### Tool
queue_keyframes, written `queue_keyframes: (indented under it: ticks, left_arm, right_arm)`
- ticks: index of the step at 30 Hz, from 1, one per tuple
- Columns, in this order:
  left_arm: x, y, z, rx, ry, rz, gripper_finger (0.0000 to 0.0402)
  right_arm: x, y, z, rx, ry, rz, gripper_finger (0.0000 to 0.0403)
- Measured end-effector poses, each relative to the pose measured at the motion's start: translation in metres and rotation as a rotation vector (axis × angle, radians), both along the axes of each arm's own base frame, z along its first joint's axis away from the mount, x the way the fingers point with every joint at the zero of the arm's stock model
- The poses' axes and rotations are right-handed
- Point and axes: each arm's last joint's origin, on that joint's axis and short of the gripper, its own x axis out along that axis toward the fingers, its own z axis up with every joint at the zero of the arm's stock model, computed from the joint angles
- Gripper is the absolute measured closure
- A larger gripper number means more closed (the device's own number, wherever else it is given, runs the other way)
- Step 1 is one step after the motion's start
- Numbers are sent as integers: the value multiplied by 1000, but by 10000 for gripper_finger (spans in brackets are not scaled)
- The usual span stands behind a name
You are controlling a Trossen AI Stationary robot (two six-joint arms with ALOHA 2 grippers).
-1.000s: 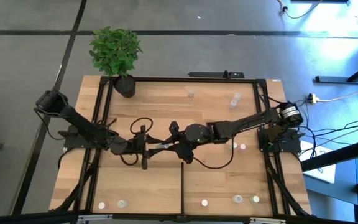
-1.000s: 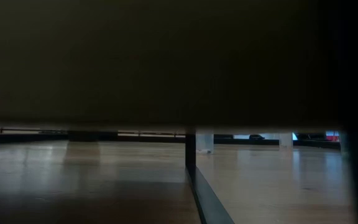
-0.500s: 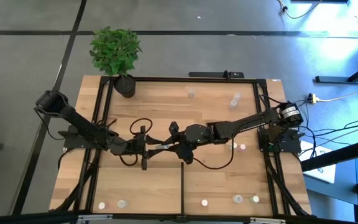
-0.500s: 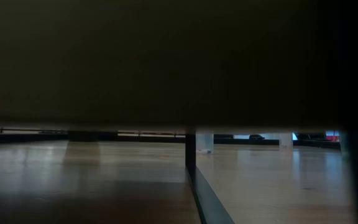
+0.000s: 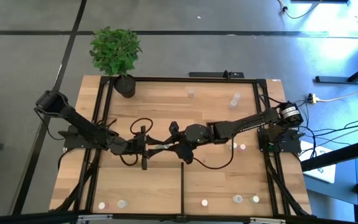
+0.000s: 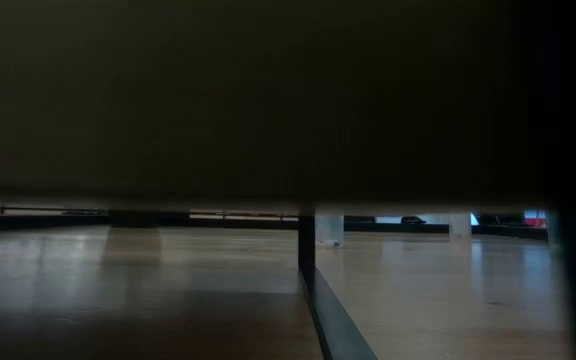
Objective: Pick and place medicine bottles onto shelf by color
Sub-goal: Put the top left green pill bottle on the shelf
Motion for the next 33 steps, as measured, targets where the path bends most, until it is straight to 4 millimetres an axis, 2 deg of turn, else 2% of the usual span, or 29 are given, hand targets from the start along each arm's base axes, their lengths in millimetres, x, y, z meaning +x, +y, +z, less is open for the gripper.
queue_keyframes:
  ticks: [9,33]
  left_arm:
    - [0,2,-4,-94,24,28,252]
    - [1,5,-4,-37,32,25,254]
  right_arm:
    - [0,0,-1,-2,5,-1,280]
    - [0,0,-1,-2,1,4,280]
